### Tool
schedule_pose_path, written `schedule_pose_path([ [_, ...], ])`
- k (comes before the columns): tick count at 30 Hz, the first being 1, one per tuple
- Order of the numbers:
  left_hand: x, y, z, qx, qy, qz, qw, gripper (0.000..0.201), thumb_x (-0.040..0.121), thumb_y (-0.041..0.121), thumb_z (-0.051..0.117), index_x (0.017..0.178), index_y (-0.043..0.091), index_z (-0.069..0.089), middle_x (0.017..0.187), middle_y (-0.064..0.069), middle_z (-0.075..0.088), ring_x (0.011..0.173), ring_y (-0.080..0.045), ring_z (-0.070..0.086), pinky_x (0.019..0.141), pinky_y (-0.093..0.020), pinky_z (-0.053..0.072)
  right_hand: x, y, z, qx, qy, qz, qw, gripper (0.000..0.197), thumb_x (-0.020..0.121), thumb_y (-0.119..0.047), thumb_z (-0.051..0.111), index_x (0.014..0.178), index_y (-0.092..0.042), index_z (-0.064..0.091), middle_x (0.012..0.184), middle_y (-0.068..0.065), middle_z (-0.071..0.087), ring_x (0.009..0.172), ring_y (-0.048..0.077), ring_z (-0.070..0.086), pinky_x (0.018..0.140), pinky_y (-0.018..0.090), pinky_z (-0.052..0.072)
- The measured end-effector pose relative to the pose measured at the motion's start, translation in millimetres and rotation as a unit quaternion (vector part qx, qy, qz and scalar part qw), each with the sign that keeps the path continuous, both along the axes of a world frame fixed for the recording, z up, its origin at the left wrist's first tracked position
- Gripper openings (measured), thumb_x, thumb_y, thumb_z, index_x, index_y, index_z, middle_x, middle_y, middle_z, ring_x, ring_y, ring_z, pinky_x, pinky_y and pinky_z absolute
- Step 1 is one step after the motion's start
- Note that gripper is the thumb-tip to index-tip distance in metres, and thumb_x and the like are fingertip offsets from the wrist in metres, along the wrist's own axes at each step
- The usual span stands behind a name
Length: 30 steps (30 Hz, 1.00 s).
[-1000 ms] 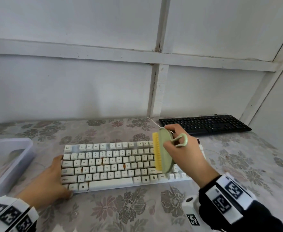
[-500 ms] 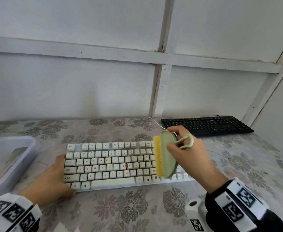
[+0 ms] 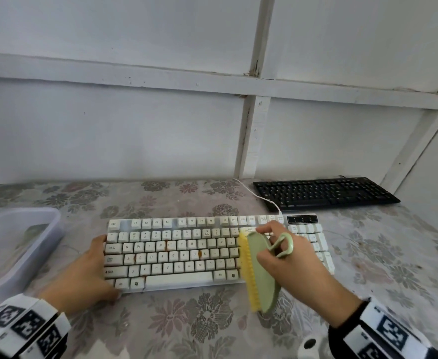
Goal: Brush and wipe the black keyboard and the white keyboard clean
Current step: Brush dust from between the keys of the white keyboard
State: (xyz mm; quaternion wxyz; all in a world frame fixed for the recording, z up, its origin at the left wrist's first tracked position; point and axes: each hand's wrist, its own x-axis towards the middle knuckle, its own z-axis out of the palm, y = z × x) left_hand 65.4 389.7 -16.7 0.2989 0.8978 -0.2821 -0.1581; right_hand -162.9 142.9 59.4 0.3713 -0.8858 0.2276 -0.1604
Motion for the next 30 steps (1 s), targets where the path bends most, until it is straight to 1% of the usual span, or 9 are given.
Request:
schedule_pose_path([
  [3,0,-1,0,0.006,0.004,0.005,1.0,0.103,0.054,0.014,0.082,0.137,0.021,0.022,0.1,0.02,0.042,0.094,-0.004,0.053,0.066,-0.012,0.042,7,-9,22,0.006,-0.05,-0.03,0.998,0.023,0.086,-0.008,0.053,0.099,-0.027,0.055,0.072,0.001,0.062,0.04,0.001,0.044,0.036,0.013,0.031],
  [7,1,0,-2,0.01,0.004,0.008,1.0,0.104,0.052,0.014,0.082,0.137,0.022,0.022,0.106,0.013,0.048,0.095,-0.007,0.055,0.072,-0.02,0.047,26,-16,26,-0.006,-0.08,-0.041,0.996,0.028,0.086,-0.008,0.051,0.106,-0.027,0.052,0.08,0.001,0.065,0.053,0.008,0.053,0.04,0.015,0.041],
  [9,2,0,-3,0.006,0.005,0.004,1.0,0.105,0.051,0.015,0.082,0.137,0.022,0.023,0.108,0.012,0.048,0.097,-0.008,0.055,0.073,-0.019,0.047,27,-13,13,-0.003,-0.056,-0.029,0.998,0.026,0.087,-0.007,0.051,0.104,-0.027,0.051,0.074,0.003,0.063,0.047,0.005,0.048,0.039,0.014,0.037],
  [13,3,0,-4,-0.01,-0.001,-0.01,1.0,0.096,0.054,0.016,0.083,0.13,0.024,0.024,0.106,0.017,0.047,0.093,-0.001,0.053,0.066,-0.009,0.042,10,-3,-12,0.008,-0.027,0.003,1.0,0.027,0.086,-0.006,0.051,0.103,-0.028,0.052,0.06,0.003,0.053,0.04,0.005,0.037,0.038,0.018,0.03],
  [16,8,2,-8,-0.015,-0.001,-0.013,1.0,0.098,0.047,0.023,0.082,0.127,0.028,0.026,0.11,0.012,0.053,0.096,-0.004,0.057,0.075,-0.021,0.052,-4,-2,-10,0.014,-0.007,0.004,1.0,0.026,0.084,-0.008,0.052,0.099,-0.029,0.053,0.06,0.003,0.052,0.041,0.006,0.034,0.038,0.018,0.028],
  [18,10,3,-9,-0.007,-0.007,-0.013,1.0,0.097,0.046,0.024,0.082,0.124,0.031,0.024,0.11,0.014,0.052,0.096,-0.004,0.057,0.08,-0.027,0.054,-5,-5,4,0.016,-0.014,-0.007,1.0,0.025,0.084,-0.008,0.053,0.097,-0.029,0.055,0.068,0.006,0.061,0.042,0.005,0.037,0.039,0.016,0.029],
  [23,15,6,-14,0.001,-0.011,-0.026,1.0,0.1,0.042,0.033,0.084,0.125,0.032,0.029,0.111,0.013,0.057,0.097,-0.004,0.061,0.078,-0.029,0.057,18,-16,24,-0.004,-0.11,-0.06,0.992,0.029,0.085,-0.007,0.052,0.106,-0.025,0.055,0.077,0.0,0.065,0.048,0.003,0.05,0.039,0.013,0.037],
  [26,14,5,-13,-0.002,-0.011,-0.025,1.0,0.099,0.042,0.03,0.082,0.126,0.029,0.03,0.112,0.014,0.054,0.099,-0.004,0.058,0.079,-0.028,0.056,24,-12,14,-0.008,-0.068,-0.033,0.997,0.027,0.087,-0.006,0.051,0.108,-0.024,0.052,0.074,0.004,0.064,0.046,0.005,0.05,0.039,0.014,0.038],
  [30,10,2,-8,-0.002,-0.008,-0.021,1.0,0.097,0.048,0.023,0.082,0.128,0.028,0.026,0.111,0.014,0.048,0.098,-0.004,0.054,0.076,-0.021,0.051,8,-4,-9,-0.004,-0.006,0.009,1.0,0.028,0.086,-0.007,0.051,0.108,-0.025,0.052,0.057,-0.002,0.05,0.039,0.006,0.036,0.039,0.017,0.028],
])
